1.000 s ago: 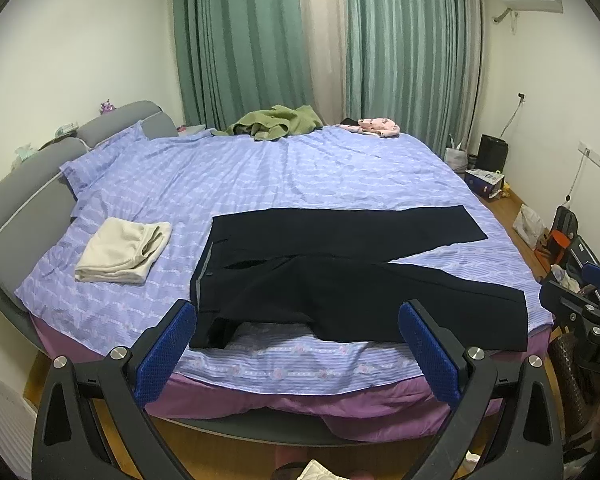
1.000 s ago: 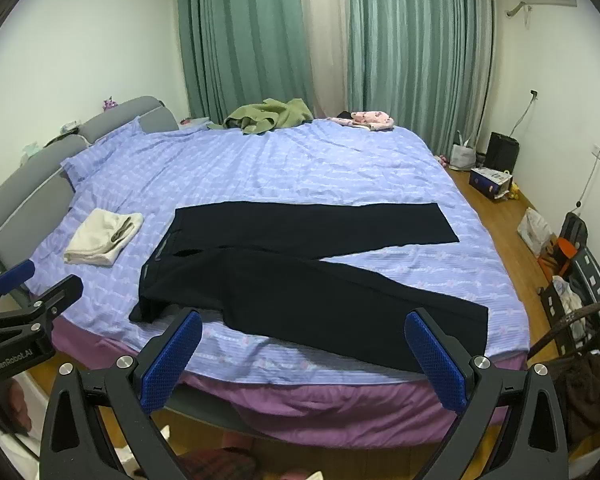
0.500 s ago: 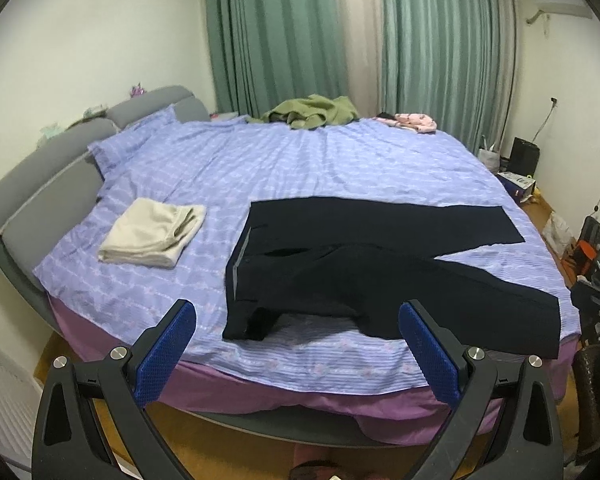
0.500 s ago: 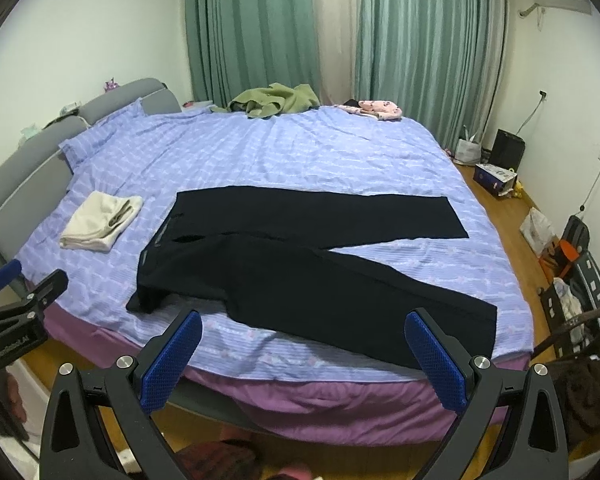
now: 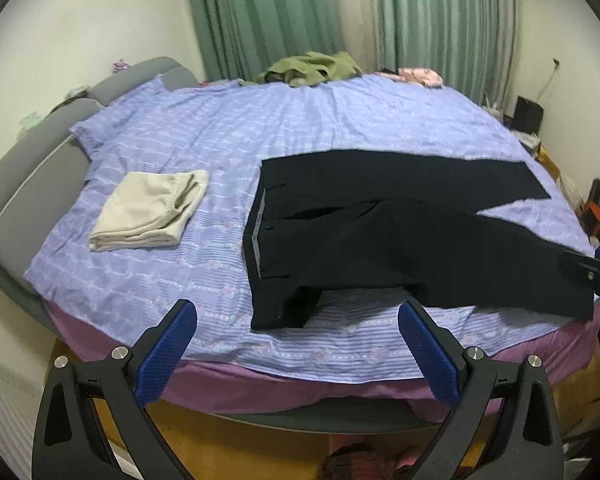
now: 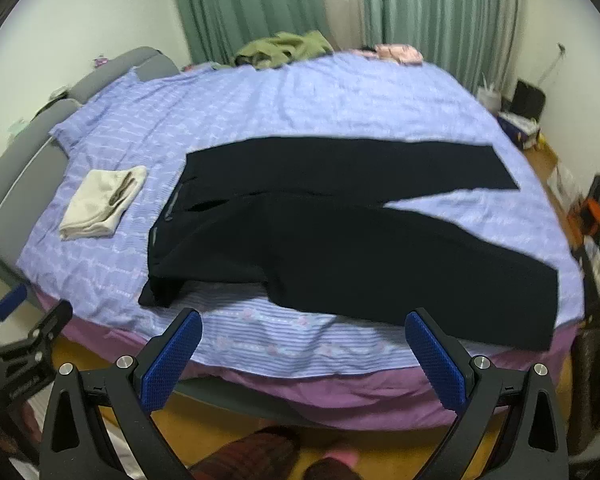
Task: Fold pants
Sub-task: 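Lower both grippers to the trouser leg hems and close on them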
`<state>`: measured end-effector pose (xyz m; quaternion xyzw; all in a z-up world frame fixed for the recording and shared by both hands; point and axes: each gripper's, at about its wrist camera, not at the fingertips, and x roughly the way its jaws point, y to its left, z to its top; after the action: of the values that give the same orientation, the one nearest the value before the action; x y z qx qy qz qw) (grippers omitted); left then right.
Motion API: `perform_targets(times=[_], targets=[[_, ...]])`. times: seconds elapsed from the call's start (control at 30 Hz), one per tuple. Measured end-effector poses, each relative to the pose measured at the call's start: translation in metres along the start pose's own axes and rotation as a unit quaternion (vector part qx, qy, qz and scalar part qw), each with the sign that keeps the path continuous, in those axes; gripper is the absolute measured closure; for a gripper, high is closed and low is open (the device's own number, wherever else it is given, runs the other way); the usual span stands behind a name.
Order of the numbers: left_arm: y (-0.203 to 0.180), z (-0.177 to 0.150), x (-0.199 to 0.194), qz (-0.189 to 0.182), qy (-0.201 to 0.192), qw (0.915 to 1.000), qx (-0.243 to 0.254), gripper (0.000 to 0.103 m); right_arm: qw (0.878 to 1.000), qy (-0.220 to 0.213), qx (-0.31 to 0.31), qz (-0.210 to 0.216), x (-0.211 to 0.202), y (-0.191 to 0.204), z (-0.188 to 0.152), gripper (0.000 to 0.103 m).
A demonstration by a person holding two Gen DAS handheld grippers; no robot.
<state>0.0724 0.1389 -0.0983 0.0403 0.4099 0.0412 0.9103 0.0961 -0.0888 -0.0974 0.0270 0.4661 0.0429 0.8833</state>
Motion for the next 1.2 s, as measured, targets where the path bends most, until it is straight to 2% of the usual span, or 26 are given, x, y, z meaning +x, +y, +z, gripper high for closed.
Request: perform_targets(times=[0.23,0.4,0.57,0.67,0.97,1.2], targets=[[0.013,0.002,0.069,-0.033,0.031,0.9986,0.027,0.006,0.999,0.032,0.038,-0.022,0.061,0.022,0.0,0.002],[0.006,-0.008,0.112,-0.036,0.055,0.9963,0.055,0.014,0.996,0.059,0.066,-0.023,0.103,0.021,-0.008,0.012],[-0.001,-0.016,0.151,-0.036,0.075,0.9934,0.08,0.019,0.99,0.093,0.106,-0.014,0.143,0.004,-0.019,0.026],[-0.006,-0.019,0.171,-0.042,0.083,0.9919,0.086,0.023,0.985,0.108,0.138,-0.011,0.168,-0.008,-0.026,0.03],[-0.023,-0.024,0.21,-0.047,0.094,0.988,0.113,0.024,0.964,0.137,0.227,0.022,0.226,-0.031,-0.051,0.037],[-0.027,-0.022,0.223,-0.046,0.099,0.9861,0.125,0.033,0.952,0.134,0.274,0.034,0.253,-0.053,-0.052,0.039]])
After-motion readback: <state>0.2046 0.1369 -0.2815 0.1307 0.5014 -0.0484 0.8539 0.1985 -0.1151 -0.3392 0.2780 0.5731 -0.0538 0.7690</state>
